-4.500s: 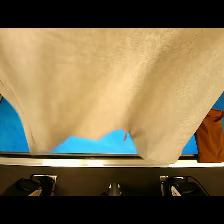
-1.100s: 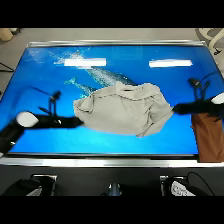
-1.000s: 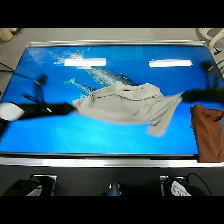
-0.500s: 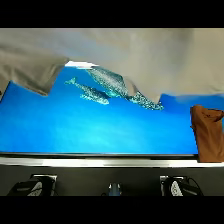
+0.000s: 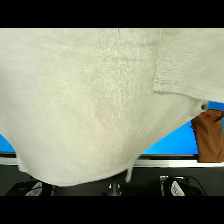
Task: Fold the shirts.
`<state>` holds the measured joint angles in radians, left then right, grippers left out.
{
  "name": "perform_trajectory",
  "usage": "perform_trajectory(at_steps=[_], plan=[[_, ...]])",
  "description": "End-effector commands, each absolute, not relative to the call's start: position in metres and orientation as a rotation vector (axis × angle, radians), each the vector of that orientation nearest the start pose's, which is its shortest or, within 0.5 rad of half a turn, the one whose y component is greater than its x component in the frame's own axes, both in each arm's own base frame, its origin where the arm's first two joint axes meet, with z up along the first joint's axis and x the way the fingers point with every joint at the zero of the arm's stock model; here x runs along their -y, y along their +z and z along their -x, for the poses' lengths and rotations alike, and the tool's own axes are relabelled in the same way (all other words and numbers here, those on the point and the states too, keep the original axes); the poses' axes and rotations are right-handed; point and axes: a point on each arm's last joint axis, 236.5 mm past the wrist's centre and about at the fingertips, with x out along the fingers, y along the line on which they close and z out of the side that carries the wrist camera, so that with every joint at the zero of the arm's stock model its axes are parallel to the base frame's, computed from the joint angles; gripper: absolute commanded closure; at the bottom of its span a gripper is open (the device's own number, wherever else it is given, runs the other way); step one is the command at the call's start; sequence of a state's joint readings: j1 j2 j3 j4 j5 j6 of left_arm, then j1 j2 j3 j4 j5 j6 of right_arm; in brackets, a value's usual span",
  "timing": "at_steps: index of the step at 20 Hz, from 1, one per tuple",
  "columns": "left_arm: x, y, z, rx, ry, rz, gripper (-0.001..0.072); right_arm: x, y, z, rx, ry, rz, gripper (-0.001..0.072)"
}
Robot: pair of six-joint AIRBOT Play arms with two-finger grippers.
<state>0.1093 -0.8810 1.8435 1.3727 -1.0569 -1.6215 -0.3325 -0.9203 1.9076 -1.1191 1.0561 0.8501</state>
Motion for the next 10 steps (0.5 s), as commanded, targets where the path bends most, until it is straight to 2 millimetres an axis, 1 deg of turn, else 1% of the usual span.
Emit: perform_trajectory(at_steps=[1,2,4,6,8,10], plan=[[-0.003,0.347,-0.397,-0.436,-0.035,0.175,0.0682,0.032,0.382,-0.385,-0.389,0.2,0.393,0.0689],[-0.004,0.304,-0.416,-0.537,-0.035,0.194,0.0682,0.035,0.339,-0.402,-0.519,0.258,0.358,0.0689],[-0.006,0.222,-0.443,-0.721,-0.027,0.221,0.0683,0.036,0.258,-0.432,-0.756,0.333,0.297,0.0689],[-0.008,0.154,-0.462,-0.872,-0.018,0.236,0.0683,0.029,0.191,-0.468,-0.895,0.363,0.304,0.0689],[-0.01,0.105,-0.481,-0.959,-0.008,0.251,0.0682,0.01,0.14,-0.512,-0.928,0.363,0.313,0.0689],[-0.008,0.071,-0.5,-0.984,-0.011,0.287,0.0682,-0.015,0.1,-0.548,-0.918,0.366,0.278,0.0689]])
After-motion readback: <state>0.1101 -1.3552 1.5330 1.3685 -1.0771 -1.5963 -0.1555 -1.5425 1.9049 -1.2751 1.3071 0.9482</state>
